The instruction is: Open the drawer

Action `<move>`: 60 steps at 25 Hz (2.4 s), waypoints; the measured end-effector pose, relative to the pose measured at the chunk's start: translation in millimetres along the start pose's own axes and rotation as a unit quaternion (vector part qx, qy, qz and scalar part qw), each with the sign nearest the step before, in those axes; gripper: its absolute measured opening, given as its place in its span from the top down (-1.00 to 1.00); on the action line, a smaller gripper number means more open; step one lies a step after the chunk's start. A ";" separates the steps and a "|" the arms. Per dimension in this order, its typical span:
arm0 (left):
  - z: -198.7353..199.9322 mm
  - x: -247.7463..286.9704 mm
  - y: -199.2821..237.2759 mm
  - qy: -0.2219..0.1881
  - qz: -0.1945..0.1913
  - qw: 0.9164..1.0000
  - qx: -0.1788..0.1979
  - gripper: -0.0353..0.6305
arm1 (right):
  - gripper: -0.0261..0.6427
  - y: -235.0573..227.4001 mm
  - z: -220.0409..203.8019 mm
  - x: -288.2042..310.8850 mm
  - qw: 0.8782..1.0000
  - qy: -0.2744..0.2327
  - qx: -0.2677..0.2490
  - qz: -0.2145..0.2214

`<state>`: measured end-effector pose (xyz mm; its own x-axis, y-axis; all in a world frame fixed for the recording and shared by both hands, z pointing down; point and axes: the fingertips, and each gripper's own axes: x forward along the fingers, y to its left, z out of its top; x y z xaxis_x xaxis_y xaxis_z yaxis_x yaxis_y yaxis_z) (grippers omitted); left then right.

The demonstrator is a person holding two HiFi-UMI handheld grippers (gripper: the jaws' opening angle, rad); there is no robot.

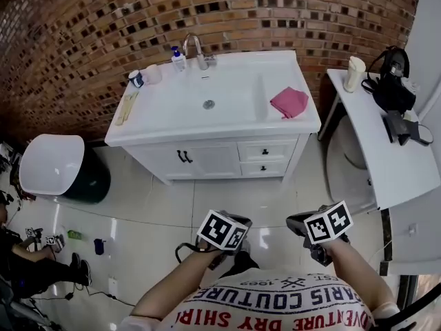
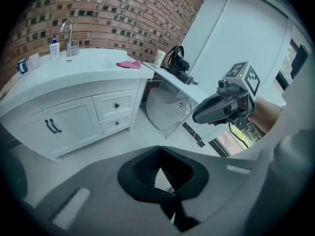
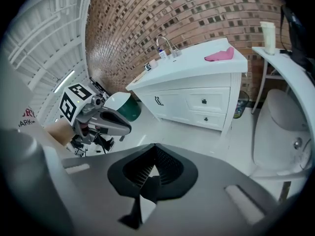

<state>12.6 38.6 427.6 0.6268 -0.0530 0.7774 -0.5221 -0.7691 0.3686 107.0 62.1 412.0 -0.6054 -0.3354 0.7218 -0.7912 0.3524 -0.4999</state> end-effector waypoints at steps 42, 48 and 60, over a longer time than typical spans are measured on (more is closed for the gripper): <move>4.1 81.4 246.1 0.003 -0.022 0.991 -0.134 0.92 | 0.88 -202.4 147.6 250.6 0.990 -0.013 0.134 -0.041; 1.8 103.0 264.9 -0.017 -0.016 0.991 -0.132 0.92 | 0.54 -263.9 158.9 277.9 0.986 -0.035 0.122 -0.111; -28.4 121.8 298.9 -0.007 0.003 0.989 -0.145 0.92 | 0.40 -323.8 174.8 326.9 0.967 -0.080 0.160 -0.179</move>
<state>-83.6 -179.6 646.9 0.6292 -0.0676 0.7743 -0.6690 -0.5543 0.4952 150.2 -314.4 726.2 -0.2735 -0.5254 0.8057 -0.9232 -0.0916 -0.3732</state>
